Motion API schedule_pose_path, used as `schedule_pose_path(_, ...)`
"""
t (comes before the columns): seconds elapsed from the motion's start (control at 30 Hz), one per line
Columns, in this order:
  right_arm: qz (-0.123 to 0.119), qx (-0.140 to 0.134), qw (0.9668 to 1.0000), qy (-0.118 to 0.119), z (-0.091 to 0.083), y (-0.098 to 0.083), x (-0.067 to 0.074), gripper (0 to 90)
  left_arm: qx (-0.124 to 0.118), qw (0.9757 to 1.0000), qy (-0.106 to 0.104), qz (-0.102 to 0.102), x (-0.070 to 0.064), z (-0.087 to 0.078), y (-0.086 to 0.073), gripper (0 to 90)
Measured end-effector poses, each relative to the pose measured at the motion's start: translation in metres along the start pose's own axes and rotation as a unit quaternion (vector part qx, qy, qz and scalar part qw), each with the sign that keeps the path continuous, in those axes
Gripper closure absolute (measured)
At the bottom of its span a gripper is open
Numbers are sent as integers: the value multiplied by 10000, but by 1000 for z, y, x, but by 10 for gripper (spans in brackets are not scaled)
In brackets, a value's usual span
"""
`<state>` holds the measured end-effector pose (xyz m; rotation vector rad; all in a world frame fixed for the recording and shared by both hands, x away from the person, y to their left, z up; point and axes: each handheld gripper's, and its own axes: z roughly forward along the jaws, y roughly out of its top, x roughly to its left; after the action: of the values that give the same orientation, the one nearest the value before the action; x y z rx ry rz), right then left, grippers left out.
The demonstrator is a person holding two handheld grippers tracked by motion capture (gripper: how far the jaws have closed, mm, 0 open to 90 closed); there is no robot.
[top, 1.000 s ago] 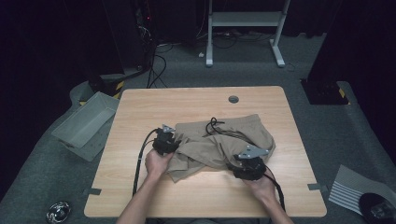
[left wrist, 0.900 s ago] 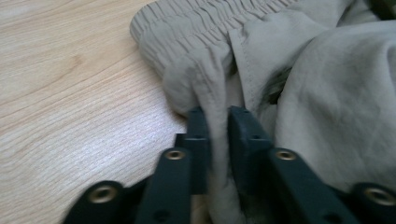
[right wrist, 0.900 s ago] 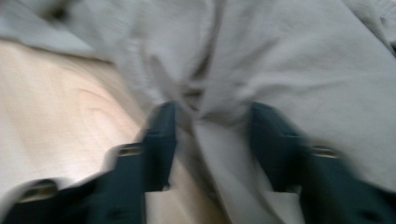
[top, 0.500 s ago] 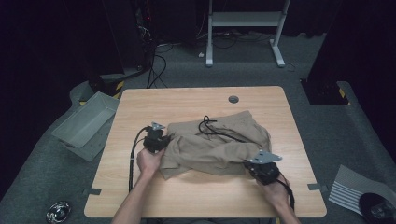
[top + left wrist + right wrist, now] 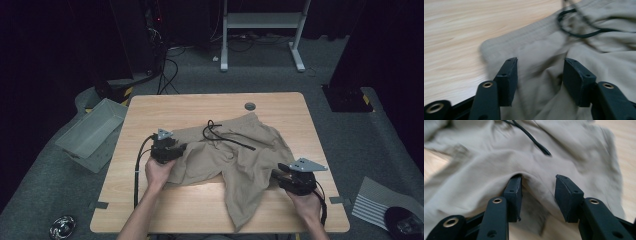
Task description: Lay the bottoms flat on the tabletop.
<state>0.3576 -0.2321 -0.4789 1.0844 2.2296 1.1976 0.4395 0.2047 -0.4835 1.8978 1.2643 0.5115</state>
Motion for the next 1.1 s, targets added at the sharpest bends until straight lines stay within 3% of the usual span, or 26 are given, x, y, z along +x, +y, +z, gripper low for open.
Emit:
schedule_pose_path(0.07,-42,122,9999,80,10,5,4,644,201,9997,-61,141,-7,7,0,450)
schedule_pose_path(0.1,-159,418,9988,187,24,5,7,797,424,9987,-2,297,-11,17,-3,454)
schedule_pose_path(0.13,-159,418,9988,187,24,5,7,797,424,9987,-2,297,-11,17,-3,459)
schedule_pose_path(0.2,-144,609,9978,231,36,2,3,880,739,9961,288,380,-8,32,-9,464)
schedule_pose_path(0.33,105,704,9974,-74,39,0,-10,877,740,9966,355,104,3,39,-13,460)
schedule_pose_path(0.43,333,734,9959,-402,38,-2,-23,761,722,9959,514,164,0,36,-11,453)
schedule_pose_path(0.57,410,643,9958,-511,26,-3,-21,652,316,9992,-1,240,-16,22,-5,411)
schedule_pose_path(0.63,412,618,9963,-438,22,-5,-16,698,179,9991,-235,289,-30,20,-1,399)
schedule_pose_path(0.73,416,580,9969,-327,25,-4,-15,776,268,9985,-230,428,-37,26,-1,396)
schedule_pose_path(0.8,387,552,9975,-211,38,5,-14,846,482,9971,-91,581,-41,37,-5,390)
schedule_pose_path(0.87,361,610,9973,-181,46,9,-13,852,646,9963,-38,563,-38,48,-10,389)
schedule_pose_path(0.97,217,809,9964,-127,80,27,-8,846,553,9973,10,481,-26,55,-8,389)
schedule_pose_path(1.0,217,809,9964,-127,80,27,-8,846,553,9973,10,481,-26,55,-8,387)
schedule_pose_path(1.1,358,824,9959,-36,102,36,-9,763,443,9981,146,394,-19,55,-9,380)
